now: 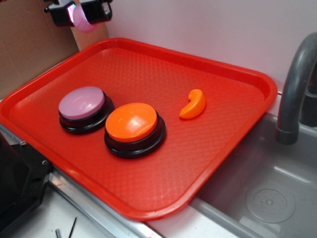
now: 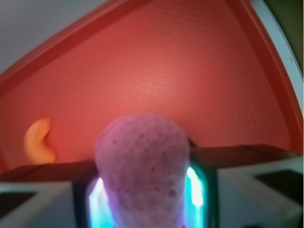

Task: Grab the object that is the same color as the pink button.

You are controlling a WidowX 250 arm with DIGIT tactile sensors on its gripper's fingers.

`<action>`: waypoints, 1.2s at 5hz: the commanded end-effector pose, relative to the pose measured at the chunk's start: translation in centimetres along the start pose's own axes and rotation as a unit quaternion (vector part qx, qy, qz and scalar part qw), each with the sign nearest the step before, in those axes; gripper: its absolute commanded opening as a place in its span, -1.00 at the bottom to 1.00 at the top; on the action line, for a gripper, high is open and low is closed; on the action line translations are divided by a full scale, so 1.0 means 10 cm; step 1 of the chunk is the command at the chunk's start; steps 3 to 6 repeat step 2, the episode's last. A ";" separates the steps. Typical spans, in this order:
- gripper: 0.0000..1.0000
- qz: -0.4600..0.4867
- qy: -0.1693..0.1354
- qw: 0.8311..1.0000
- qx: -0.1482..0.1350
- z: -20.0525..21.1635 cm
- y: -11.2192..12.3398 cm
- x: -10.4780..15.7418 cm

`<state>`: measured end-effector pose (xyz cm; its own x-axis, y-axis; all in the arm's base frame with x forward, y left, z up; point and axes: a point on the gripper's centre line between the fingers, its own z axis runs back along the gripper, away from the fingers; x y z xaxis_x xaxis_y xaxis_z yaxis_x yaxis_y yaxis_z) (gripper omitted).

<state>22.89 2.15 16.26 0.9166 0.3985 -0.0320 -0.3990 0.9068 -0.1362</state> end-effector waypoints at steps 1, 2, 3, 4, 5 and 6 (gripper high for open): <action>-1.00 -0.097 -0.060 0.993 -0.013 0.44 -0.04 -0.40; -1.00 -0.103 -0.054 0.993 0.005 0.36 -0.07 -0.44; -1.00 -0.103 -0.054 0.993 0.005 0.36 -0.07 -0.44; -1.00 -0.103 -0.054 0.993 0.005 0.36 -0.07 -0.44; -1.00 -0.103 -0.054 0.993 0.005 0.36 -0.07 -0.44; -1.00 -0.103 -0.054 0.993 0.005 0.36 -0.07 -0.44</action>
